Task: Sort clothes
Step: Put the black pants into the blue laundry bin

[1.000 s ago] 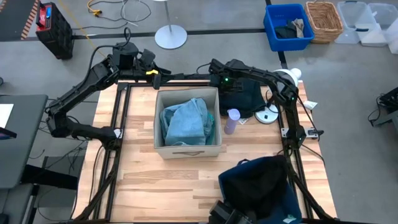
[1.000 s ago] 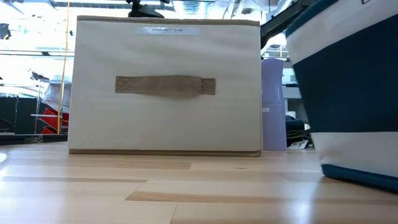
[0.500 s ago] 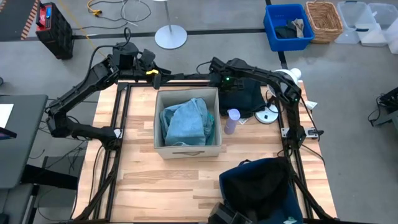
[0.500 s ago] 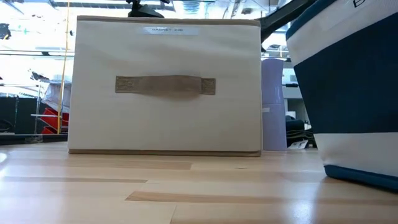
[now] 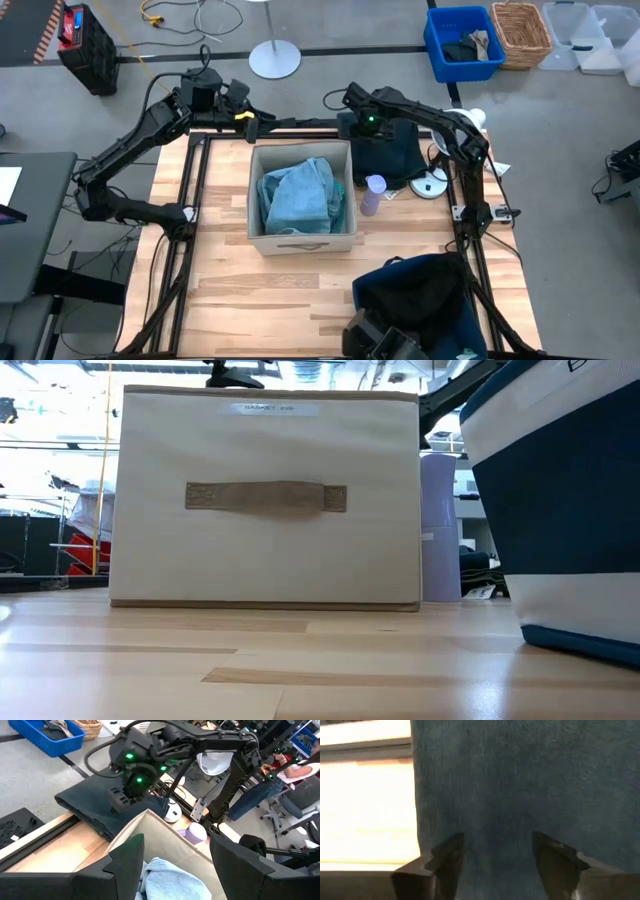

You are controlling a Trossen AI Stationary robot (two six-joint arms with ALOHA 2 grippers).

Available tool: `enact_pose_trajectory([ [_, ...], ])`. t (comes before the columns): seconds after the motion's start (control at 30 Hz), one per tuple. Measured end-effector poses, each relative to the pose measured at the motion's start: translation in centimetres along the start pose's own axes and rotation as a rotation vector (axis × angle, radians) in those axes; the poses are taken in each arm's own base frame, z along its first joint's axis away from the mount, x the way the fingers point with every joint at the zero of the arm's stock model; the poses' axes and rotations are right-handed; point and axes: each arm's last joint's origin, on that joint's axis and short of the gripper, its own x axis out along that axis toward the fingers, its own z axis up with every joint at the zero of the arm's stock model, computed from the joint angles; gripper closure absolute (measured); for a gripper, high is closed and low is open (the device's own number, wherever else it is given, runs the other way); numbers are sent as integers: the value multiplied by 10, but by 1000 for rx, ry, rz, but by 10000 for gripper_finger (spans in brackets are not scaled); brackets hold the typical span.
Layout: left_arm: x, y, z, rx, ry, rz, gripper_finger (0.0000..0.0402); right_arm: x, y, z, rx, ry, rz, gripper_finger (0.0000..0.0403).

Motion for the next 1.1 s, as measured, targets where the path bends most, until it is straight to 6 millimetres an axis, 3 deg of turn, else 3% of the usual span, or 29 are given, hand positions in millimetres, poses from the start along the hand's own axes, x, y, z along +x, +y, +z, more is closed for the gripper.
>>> enact_pose_trajectory([
  [0.17, 0, -1, 0, -3, 8, -18, 182, 9, 5, -9, -17, 40, -17, 130],
  [0.33, 0, -1, 0, 1, 12, -25, 182, 34, 13, -21, -54, 99, -52, 129],
  [0.63, 0, -1, -1, 8, 16, -28, 182, 30, 12, -17, -57, 99, -35, 141],
  [0.73, 0, 0, -2, 8, 29, -23, 182, 30, 12, -18, -58, 112, -21, 173],
  [1.0, 0, 0, -2, 12, 24, -21, 182, 30, 16, -17, -113, 125, 37, 313],
  [1.1, 0, 0, -2, 13, 22, -18, 182, 30, 16, -17, -137, 125, 37, 348],
])
